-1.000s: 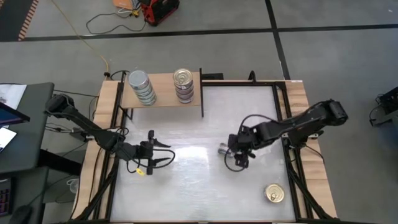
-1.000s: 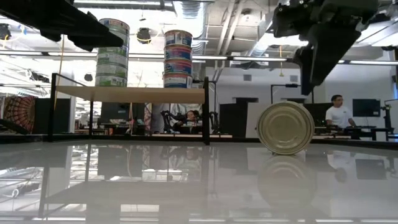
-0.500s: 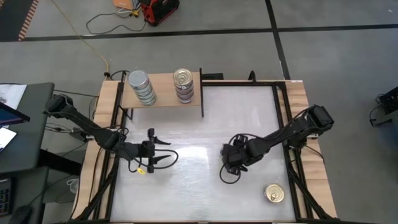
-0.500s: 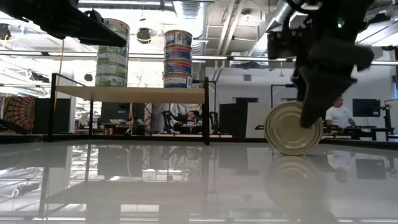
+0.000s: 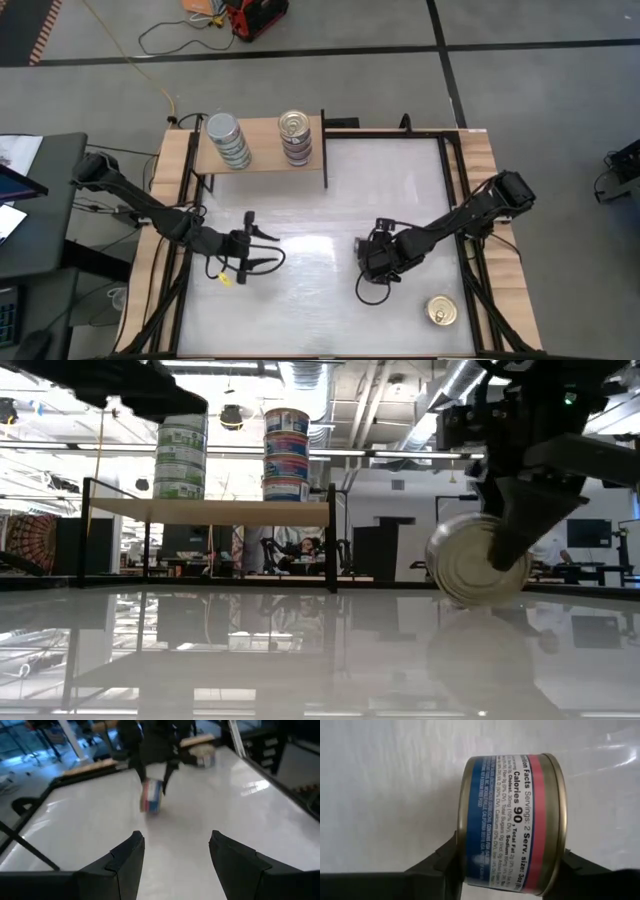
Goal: Stack canned seafood by type on shelf
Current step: Stack the blue-pink tuna can on top of the other blue-pink tuna cans on the shelf
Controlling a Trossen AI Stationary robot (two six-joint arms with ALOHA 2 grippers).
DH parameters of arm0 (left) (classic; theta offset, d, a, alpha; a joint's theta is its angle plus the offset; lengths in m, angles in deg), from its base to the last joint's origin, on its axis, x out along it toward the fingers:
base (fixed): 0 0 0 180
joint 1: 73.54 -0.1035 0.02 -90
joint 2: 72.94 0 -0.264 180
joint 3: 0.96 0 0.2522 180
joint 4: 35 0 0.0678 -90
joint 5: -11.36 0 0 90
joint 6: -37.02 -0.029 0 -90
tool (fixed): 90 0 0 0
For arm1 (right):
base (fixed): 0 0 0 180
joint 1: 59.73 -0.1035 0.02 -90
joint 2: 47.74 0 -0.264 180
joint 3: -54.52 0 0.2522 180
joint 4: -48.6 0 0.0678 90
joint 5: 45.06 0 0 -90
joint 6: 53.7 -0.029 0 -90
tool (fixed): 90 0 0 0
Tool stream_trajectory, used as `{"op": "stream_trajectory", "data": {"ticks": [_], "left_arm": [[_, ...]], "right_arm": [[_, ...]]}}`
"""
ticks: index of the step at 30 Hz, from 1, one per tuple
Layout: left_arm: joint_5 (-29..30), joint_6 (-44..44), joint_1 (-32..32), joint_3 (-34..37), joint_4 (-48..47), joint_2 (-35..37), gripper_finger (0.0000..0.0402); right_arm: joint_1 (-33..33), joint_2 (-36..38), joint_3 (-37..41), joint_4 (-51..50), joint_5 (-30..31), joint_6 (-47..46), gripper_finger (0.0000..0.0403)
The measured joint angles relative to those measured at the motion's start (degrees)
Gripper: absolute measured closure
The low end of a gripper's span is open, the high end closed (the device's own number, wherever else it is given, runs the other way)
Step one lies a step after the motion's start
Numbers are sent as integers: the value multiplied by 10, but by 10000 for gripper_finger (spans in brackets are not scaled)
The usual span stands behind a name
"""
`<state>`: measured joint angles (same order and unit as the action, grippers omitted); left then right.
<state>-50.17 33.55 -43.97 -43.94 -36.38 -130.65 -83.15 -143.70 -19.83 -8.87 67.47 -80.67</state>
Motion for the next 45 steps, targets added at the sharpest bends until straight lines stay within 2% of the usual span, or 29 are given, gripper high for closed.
{"op": "stream_trajectory", "data": {"ticks": [4, 8, 13, 16, 18, 23, 26, 30, 38, 42, 45], "left_arm": [[12, -17, -22, 0, 28, -14, 187], [48, -19, -32, -13, 11, -3, 187], [79, -45, -31, -20, 2, 44, 187], [81, -75, -30, -20, -21, 84, 187], [70, -98, -31, -12, -23, 110, 187], [-15, -133, -30, 20, -29, 177, 187], [-60, -134, -30, 40, -30, 209, 187], [-75, -130, -30, 54, -37, 238, 187], [-63, -148, -30, 60, -45, 271, 187], [-29, -163, -31, 60, -44, 275, 187], [-22, -177, -36, 60, -44, 274, 187]], "right_arm": [[0, 0, -44, -14, 71, 49, 195], [4, 0, -104, -50, 184, 137, 195], [24, 0, -179, -7, 337, 346, 193], [53, 0, -207, 85, 375, 500, 183], [81, 1, -214, 162, 377, 604, 182], [142, 1, -218, 375, 375, 858, 193], [171, 1, -219, 475, 334, 956, 188], [208, 1, -219, 513, 257, 990, 176], [256, 1, -238, 525, 240, 1012, 193], [274, 1, -255, 517, 199, 1044, 175], [290, 1, -278, 471, 174, 1041, 172]]}}
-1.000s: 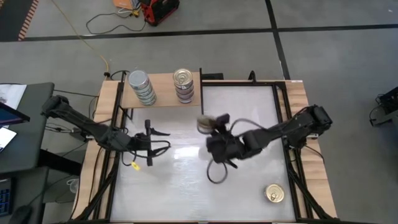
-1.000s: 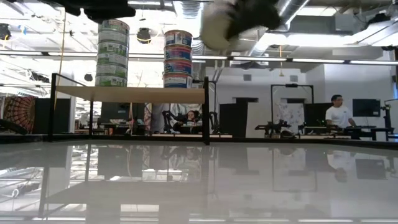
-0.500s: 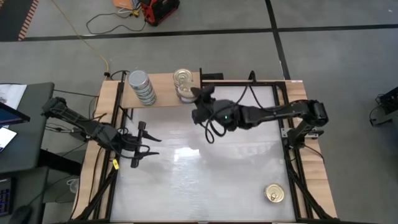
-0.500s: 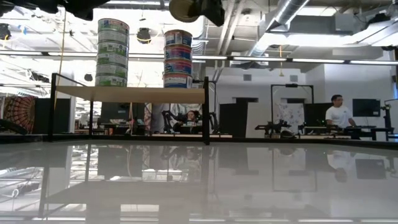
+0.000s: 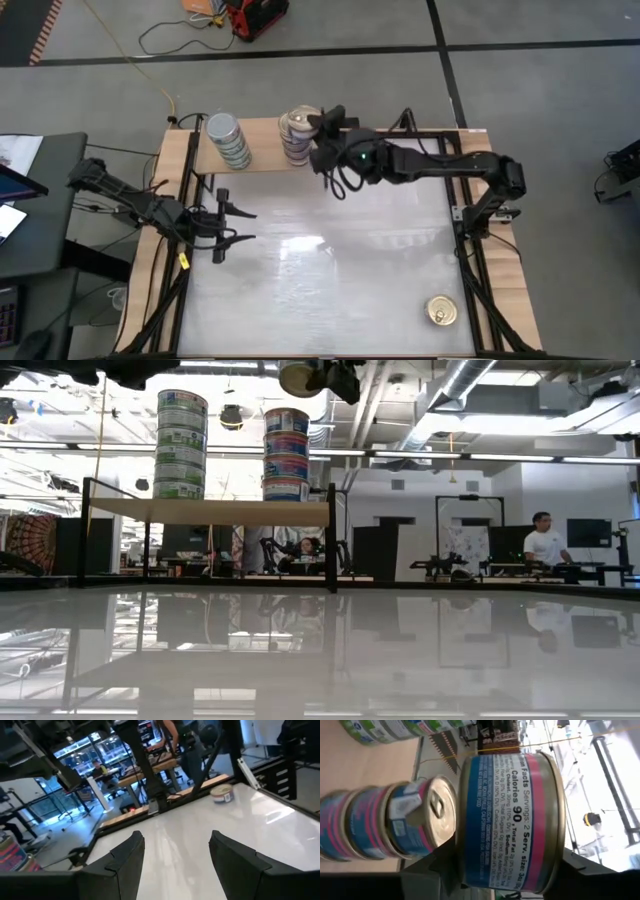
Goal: Stack canned seafood by type on shelf
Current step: Stack the blue-pink tuna can on top of the other blue-pink tuna cans on the shelf
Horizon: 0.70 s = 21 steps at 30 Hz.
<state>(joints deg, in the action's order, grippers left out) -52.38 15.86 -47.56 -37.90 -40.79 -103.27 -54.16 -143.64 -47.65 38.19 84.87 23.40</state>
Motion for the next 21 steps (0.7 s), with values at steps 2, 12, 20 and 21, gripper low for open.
{"op": "stream_trajectory", "data": {"ticks": [2, 12, 20, 21], "left_arm": [[5, -9, -8, 0, 3, 0, 187], [10, -21, -54, 0, 31, 0, 187], [6, 13, -54, 0, 3, 0, 187], [6, 13, -54, 0, 1, 0, 187]], "right_arm": [[11, 0, -14, -24, -20, -18, 179], [28, -89, -139, -121, -55, -6, 174], [33, -110, -201, -188, -36, -6, 191], [33, -109, -201, -191, -34, -6, 190]]}}
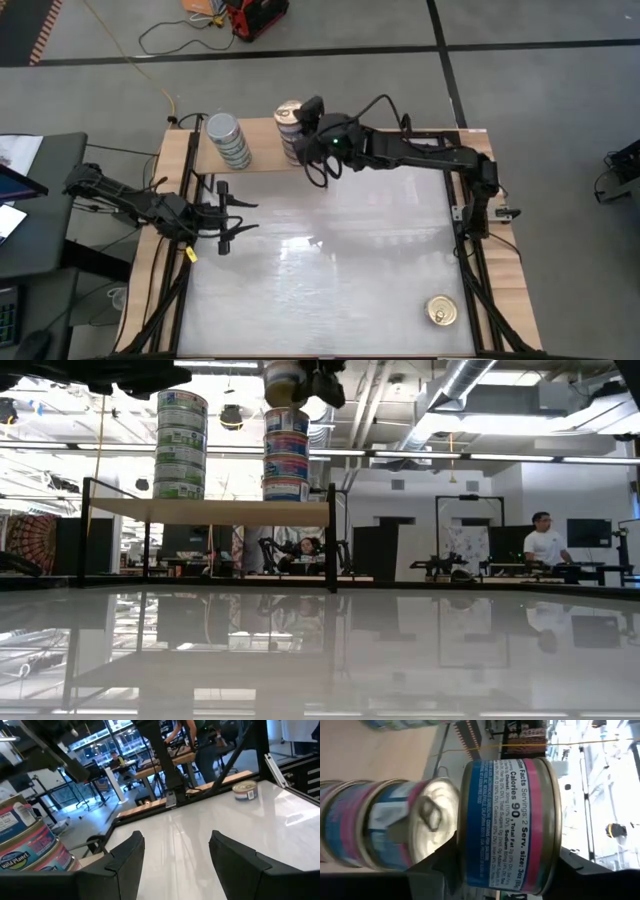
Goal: Stack canned seafood by type on shelf
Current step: Stack the blue-pink tuna can on top of the other blue-pink tuna cans on the shelf
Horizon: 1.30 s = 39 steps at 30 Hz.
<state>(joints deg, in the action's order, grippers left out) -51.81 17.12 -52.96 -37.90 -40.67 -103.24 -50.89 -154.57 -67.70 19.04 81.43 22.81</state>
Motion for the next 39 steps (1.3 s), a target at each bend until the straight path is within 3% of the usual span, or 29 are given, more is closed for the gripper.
{"op": "stream_trajectory", "data": {"ticks": [6, 19, 30, 39], "left_arm": [[0, -4, 0, 0, 0, 0, 187], [-6, -7, 0, 0, -1, 0, 187], [-6, -8, 0, 0, 0, 0, 187], [-12, 46, 0, -6, -15, 0, 187]], "right_arm": [[15, 0, 2, -2, -6, 8, 169], [24, -2, 2, -52, -30, 25, 164], [12, -2, 2, -26, -36, 50, 158], [9, -2, 2, -37, -53, 50, 158]]}}
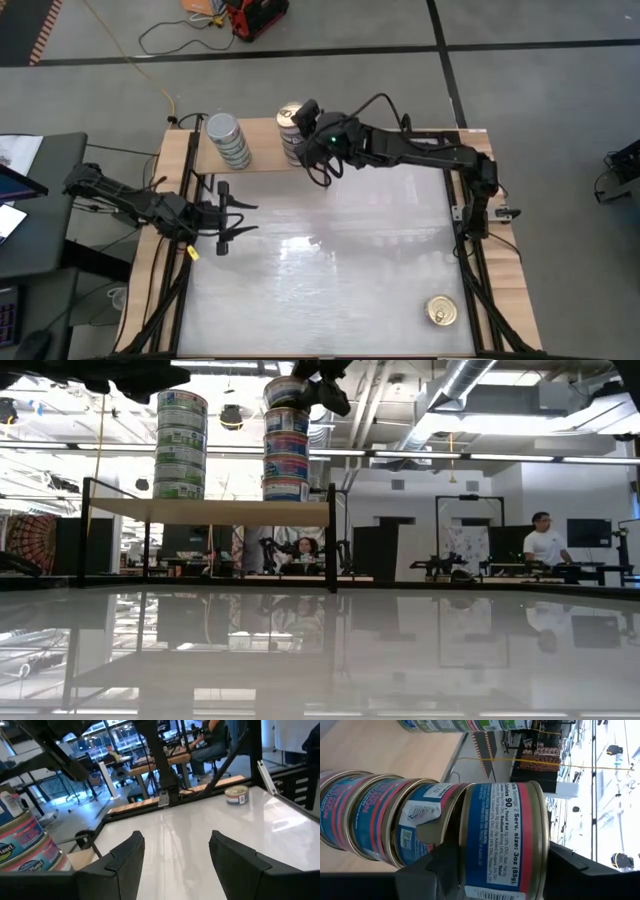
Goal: Stack canned seafood by type on shelf
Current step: Stack the blue-pink tuna can on top of the other blue-pink tuna cans on the shelf
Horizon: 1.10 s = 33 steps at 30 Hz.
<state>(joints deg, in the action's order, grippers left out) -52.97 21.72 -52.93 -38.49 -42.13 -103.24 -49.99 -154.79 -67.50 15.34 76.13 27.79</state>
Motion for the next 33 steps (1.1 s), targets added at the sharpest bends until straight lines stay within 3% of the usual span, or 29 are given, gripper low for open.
{"op": "stream_trajectory", "data": {"ticks": [12, 33], "left_arm": [[0, 39, 0, -27, -34, 0, 187], [-15, 53, 0, -28, -46, 0, 187]], "right_arm": [[1, 0, -53, -93, -51, -61, 158], [6, 0, -53, -110, -57, -52, 158]]}}
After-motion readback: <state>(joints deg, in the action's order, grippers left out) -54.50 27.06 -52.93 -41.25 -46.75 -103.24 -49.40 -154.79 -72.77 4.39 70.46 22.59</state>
